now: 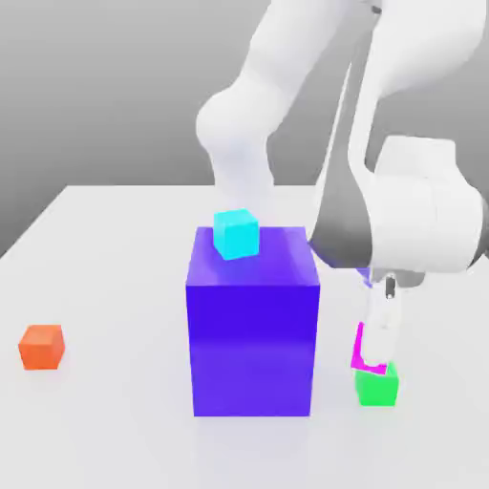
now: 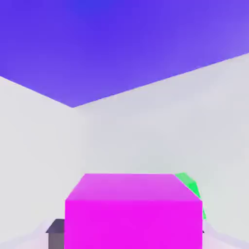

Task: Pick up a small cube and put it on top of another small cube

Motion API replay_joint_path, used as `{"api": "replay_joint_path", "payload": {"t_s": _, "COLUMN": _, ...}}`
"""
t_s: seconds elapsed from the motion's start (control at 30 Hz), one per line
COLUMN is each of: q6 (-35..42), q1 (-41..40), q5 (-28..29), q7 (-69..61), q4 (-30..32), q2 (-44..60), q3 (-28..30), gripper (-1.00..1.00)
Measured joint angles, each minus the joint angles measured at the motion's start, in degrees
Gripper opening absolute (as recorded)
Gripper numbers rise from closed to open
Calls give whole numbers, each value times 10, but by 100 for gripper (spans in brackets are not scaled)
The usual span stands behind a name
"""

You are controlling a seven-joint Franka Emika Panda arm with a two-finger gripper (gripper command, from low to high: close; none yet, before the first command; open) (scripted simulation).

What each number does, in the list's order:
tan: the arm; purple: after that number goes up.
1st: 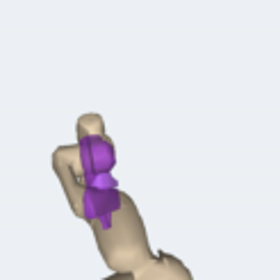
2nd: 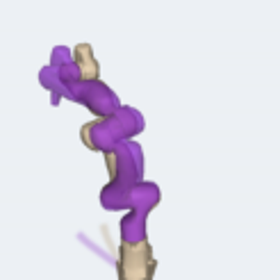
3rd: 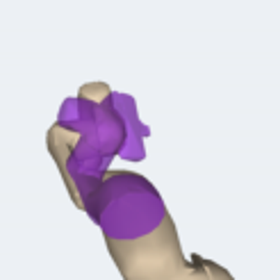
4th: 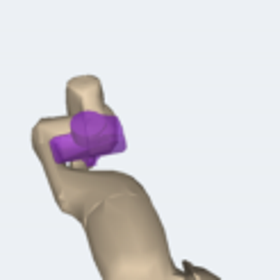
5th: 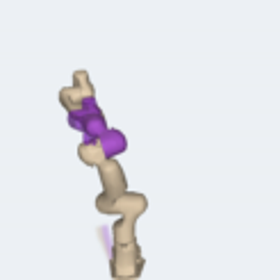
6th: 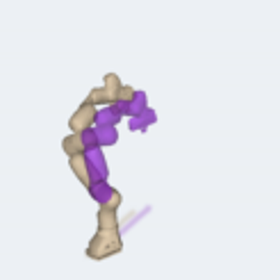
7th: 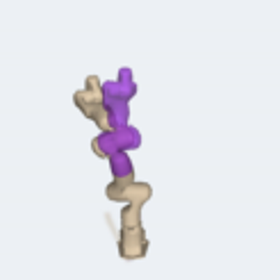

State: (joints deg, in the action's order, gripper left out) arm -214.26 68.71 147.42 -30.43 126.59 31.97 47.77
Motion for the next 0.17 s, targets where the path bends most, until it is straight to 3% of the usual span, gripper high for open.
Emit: {"api": "replay_joint_path", "payload": {"t_s": 0.17, "q6": 6, "q1": -30, "q5": -24, "q7": -24, "q4": 3, "q2": 4, "q3": -31, "gripper": -100}}
